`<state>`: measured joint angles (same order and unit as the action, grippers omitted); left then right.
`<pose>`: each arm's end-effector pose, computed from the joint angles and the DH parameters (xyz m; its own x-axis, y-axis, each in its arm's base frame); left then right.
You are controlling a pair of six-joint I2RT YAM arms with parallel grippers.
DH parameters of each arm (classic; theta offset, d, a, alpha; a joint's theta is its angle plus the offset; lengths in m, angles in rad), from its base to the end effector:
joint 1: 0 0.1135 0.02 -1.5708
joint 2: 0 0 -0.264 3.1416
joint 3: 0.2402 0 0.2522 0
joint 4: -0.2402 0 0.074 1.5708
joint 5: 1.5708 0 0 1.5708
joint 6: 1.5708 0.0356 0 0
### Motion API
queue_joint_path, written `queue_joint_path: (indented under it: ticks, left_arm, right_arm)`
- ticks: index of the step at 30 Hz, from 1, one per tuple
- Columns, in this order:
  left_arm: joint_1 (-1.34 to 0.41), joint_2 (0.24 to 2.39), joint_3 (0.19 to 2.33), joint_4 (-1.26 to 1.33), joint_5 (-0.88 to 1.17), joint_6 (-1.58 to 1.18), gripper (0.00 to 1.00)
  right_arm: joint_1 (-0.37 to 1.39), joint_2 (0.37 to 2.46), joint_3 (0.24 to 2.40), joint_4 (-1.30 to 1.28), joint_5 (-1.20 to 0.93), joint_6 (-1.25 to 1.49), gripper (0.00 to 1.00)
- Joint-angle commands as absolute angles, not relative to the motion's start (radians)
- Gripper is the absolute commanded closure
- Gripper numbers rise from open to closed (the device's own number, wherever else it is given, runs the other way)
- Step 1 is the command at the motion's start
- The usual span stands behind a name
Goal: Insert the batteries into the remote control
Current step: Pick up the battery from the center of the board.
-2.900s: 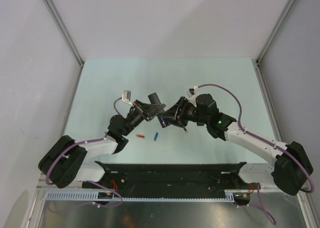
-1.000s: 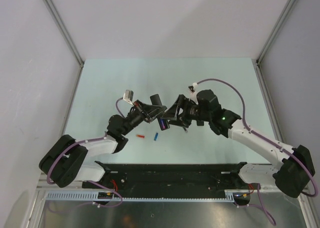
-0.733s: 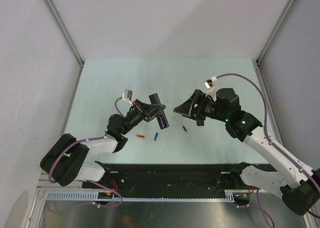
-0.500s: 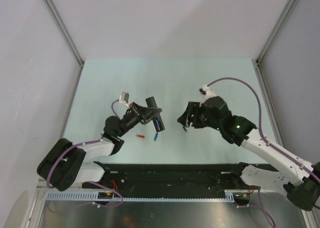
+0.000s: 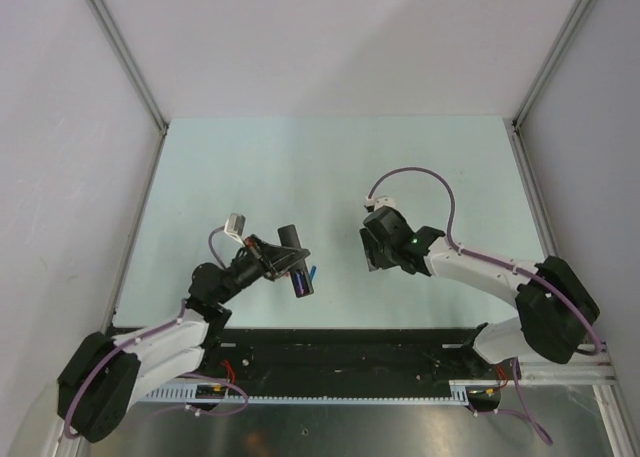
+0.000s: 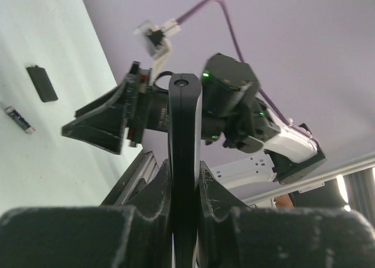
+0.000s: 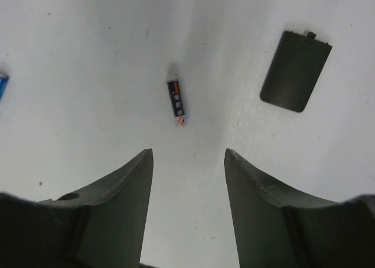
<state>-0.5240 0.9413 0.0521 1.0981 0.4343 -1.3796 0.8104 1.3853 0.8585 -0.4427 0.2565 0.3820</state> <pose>0.1392 -0.0978 0.1965 -0.7614 -0.5886 -0.2716 0.3303 0.0082 -0.9438 0.1958 0.1927 0.2123 -0.7518 -0.2671 -0.6029 -0.3467 0.9378 0.0168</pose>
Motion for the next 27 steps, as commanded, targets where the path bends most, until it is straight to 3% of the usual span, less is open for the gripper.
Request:
queue_joint_path:
  ticks: [1,27]
  left_arm:
    - [-0.508,0.865,0.02,1.065,0.437,-1.361,1.0]
    - [-0.449,0.835,-0.015,1.003,0.459,-1.358,1.0]
  right_arm:
    - [0.789,1.433,0.868,-0.333,0.285,0.33,0.45]
    - [0.767,1.578,0.881,-0.27,0.206,0.295,0.5]
